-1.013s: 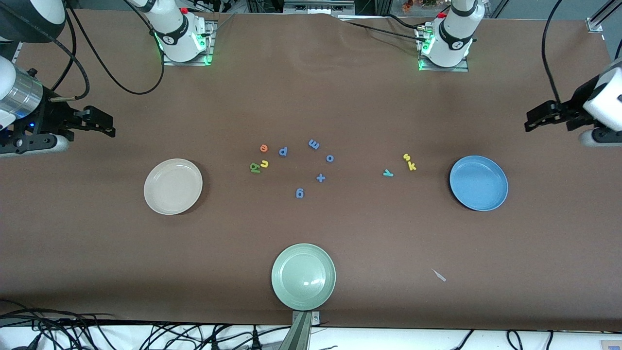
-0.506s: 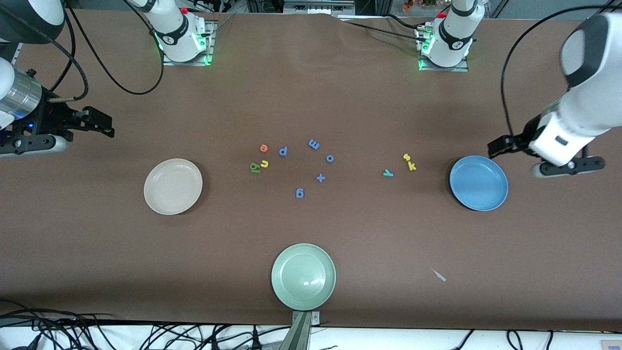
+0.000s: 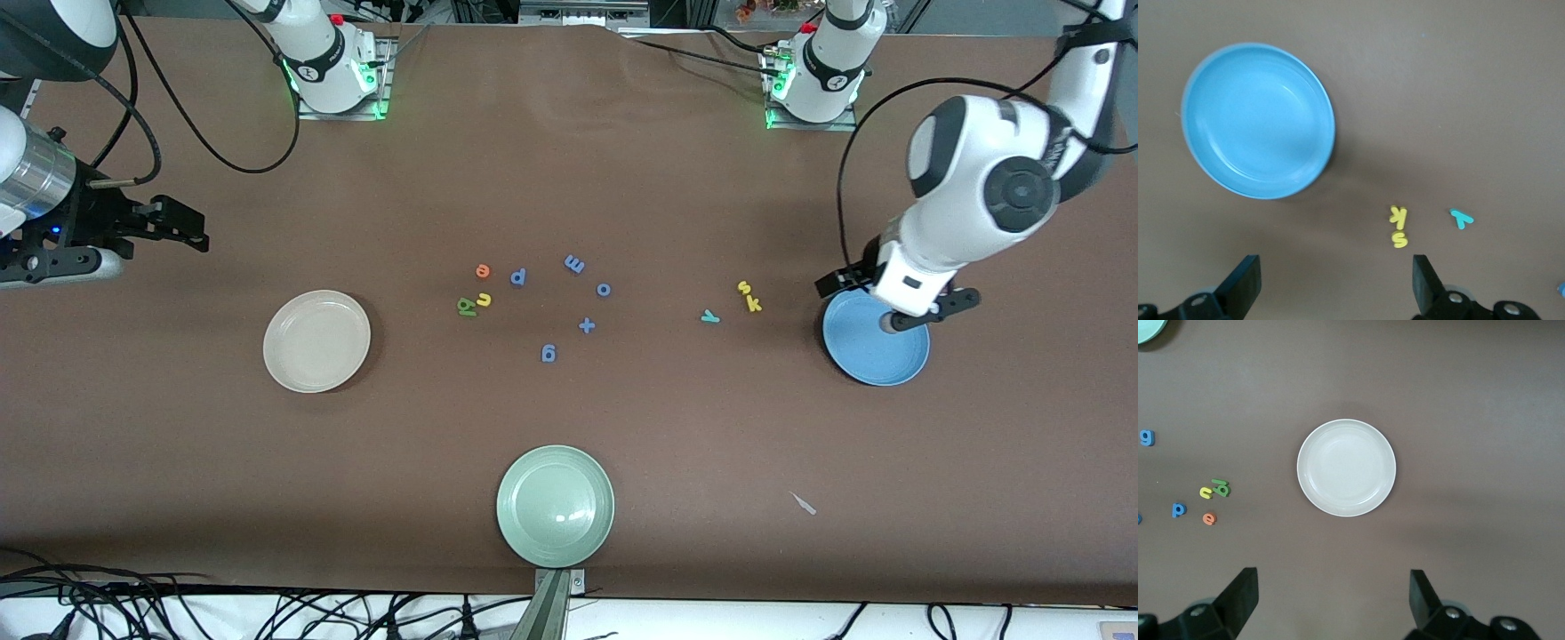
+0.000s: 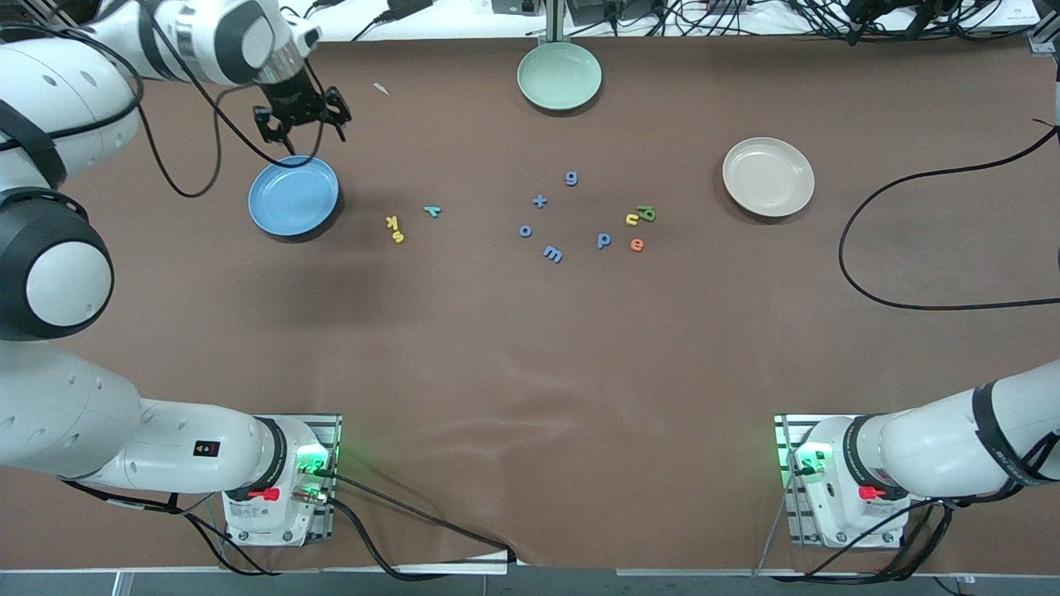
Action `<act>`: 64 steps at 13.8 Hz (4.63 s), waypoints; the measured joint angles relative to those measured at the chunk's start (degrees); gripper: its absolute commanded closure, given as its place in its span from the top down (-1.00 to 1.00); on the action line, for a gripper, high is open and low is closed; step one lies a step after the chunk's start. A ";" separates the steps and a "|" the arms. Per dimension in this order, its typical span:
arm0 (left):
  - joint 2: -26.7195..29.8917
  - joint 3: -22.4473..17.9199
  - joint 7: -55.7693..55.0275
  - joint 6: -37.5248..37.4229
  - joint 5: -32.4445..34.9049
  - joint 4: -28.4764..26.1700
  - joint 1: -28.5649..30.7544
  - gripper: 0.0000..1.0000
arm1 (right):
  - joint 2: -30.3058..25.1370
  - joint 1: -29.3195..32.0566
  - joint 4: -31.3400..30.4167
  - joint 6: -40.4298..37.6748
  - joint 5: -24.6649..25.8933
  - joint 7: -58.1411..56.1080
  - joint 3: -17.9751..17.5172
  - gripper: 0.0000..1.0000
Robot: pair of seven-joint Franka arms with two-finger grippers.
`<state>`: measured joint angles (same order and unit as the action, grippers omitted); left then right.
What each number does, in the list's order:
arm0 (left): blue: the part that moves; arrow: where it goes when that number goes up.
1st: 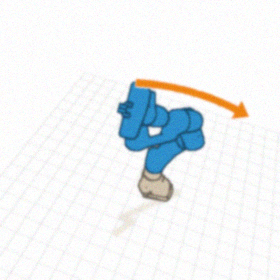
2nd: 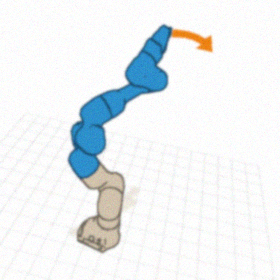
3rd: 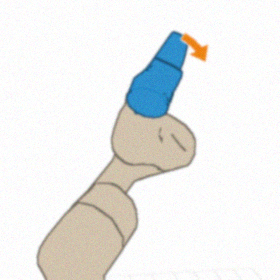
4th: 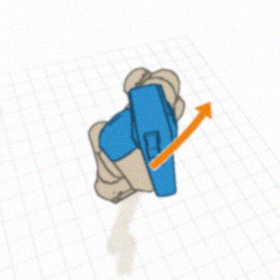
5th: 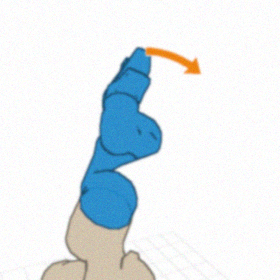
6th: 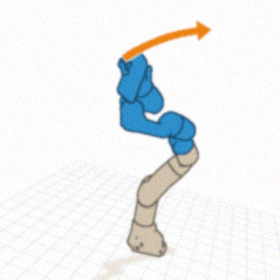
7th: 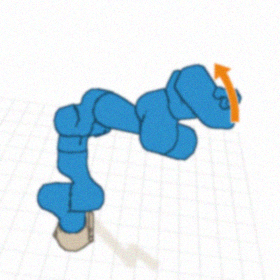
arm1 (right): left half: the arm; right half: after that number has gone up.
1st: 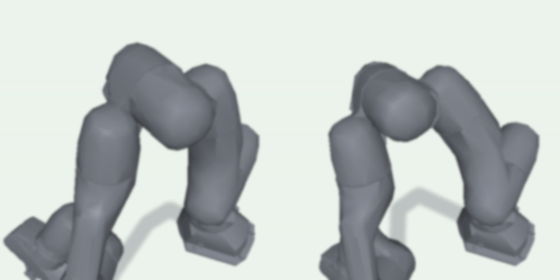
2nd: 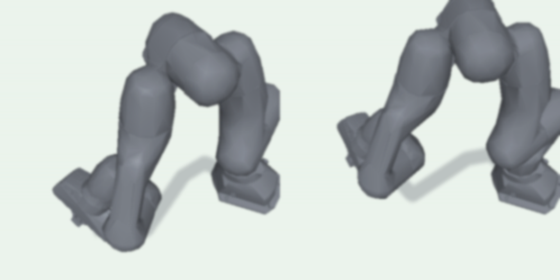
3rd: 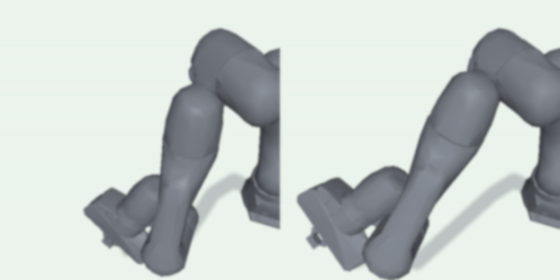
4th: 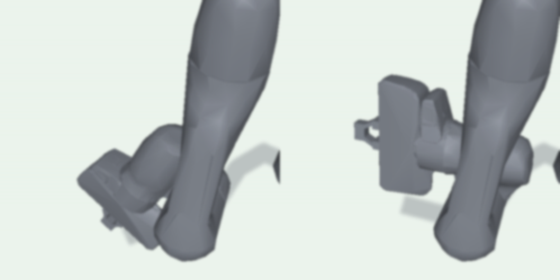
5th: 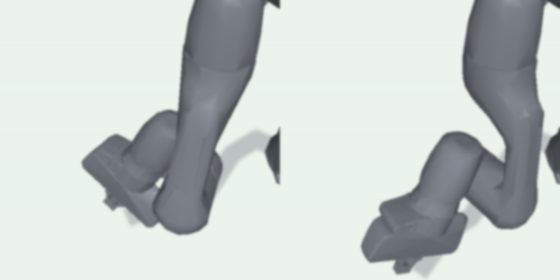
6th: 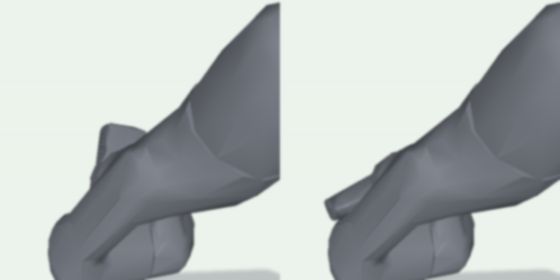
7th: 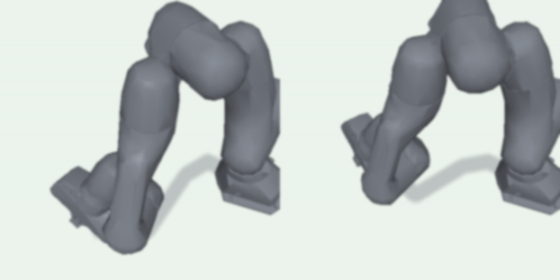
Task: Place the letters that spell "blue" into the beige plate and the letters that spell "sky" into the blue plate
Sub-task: 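Move the left gripper over the yellow k beside the blue plate, then grasp the yellow k with the left gripper while the right gripper reaches out, then drop the k on the blue plate while the right gripper grasps the orange e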
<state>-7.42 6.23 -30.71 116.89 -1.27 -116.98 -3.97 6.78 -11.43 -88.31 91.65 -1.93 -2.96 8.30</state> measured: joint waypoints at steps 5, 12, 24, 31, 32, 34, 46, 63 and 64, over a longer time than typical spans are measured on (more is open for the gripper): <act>-2.20 3.24 -4.20 12.67 -0.19 -10.03 -0.09 0.93 | 0.02 0.00 0.02 0.00 0.00 0.00 0.00 1.00; -8.36 5.43 -4.88 26.86 -4.91 -13.62 -0.34 0.79 | 0.03 0.01 0.03 0.00 0.00 0.00 0.01 1.00; -14.32 5.66 -4.82 33.05 -2.86 -15.25 -2.18 0.34 | 0.03 0.00 0.11 0.29 0.00 0.00 -0.01 0.99; -15.25 5.43 -4.85 33.61 0.64 -15.22 -2.17 0.10 | 3.77 -0.33 0.12 4.80 -0.04 3.14 -0.66 1.00; -15.26 5.41 -4.85 33.62 0.85 -15.22 -2.17 0.09 | 4.96 -0.46 0.10 5.17 -0.06 3.32 -0.77 1.00; -15.26 5.25 -4.93 33.70 2.68 -15.21 -2.11 0.06 | 6.53 -1.70 -0.07 5.23 -0.35 3.37 -1.20 1.00; -15.33 5.03 -14.58 33.98 12.68 -14.85 -1.91 -1.00 | 18.15 -14.50 -10.45 27.42 -2.97 24.41 -4.13 1.00; -13.72 4.63 6.92 23.89 12.72 -6.67 19.39 0.08 | 18.13 -18.69 -35.52 55.16 -3.05 47.02 -15.44 0.91; -13.94 4.74 7.10 23.91 12.72 -6.69 19.39 0.14 | 18.26 -18.98 -35.71 55.50 -3.05 47.09 -15.44 0.91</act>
<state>-21.36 10.97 -23.61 140.81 11.46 -123.67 15.42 25.04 -30.41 -124.02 147.15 -4.98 44.13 -7.14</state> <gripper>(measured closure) 0.722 0.031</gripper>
